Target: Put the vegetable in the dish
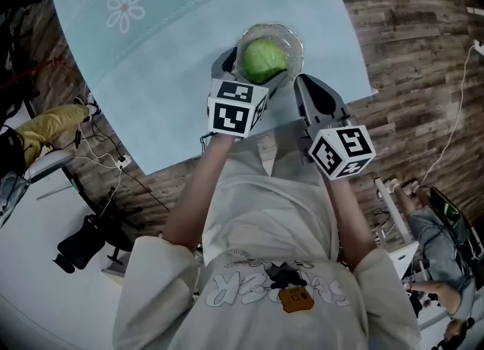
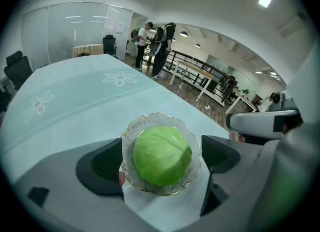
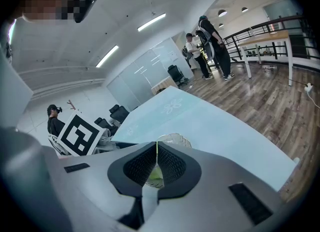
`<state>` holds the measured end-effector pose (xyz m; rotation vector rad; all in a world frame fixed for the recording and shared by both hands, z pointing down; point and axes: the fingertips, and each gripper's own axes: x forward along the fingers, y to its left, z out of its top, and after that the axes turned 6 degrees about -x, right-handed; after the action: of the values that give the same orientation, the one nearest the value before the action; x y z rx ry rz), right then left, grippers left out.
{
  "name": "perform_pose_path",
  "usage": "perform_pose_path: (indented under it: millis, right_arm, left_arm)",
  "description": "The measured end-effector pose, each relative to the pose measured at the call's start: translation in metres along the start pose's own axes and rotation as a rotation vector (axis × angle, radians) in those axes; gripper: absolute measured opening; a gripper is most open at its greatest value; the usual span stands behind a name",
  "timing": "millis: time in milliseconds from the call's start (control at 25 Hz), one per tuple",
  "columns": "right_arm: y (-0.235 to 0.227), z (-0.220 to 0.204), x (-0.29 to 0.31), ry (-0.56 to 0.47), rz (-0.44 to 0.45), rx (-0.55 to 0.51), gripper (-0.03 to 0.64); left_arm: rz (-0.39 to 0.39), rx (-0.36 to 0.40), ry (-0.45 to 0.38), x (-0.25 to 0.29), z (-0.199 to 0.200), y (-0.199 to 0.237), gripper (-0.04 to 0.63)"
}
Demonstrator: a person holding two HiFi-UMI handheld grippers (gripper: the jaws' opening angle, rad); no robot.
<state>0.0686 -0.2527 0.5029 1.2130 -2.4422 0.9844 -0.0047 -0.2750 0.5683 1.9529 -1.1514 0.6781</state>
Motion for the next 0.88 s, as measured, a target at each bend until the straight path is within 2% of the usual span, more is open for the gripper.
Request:
perform_pose_path:
  millis: [80,280,680,880]
  right_arm:
    - [0.0,0.002,-0.002,-0.005,-0.001,-0.001,0.025]
    - [0.002,0.007,-0.012,-0.011,-0.002,-0.012,0.025]
    - [0.006,0.016,-0.031,-0.025,-0.002,-0.03,0.025]
    - [0.012,0.022,-0.042,-0.036,0.002,-0.054,0.025]
  left_arm:
    - [-0.016,0.002,-0.017,-0.004,0.003,-0.004,0.483]
    - [-0.021,-0.021,-0.089,-0.02,0.015,-0.011,0.482]
    - [-0.005,-0.006,-0.101,-0.049,0.017,-0.023,0.482]
    - [-0.014,0.019,-0.12,-0.07,0.015,-0.038,0.411]
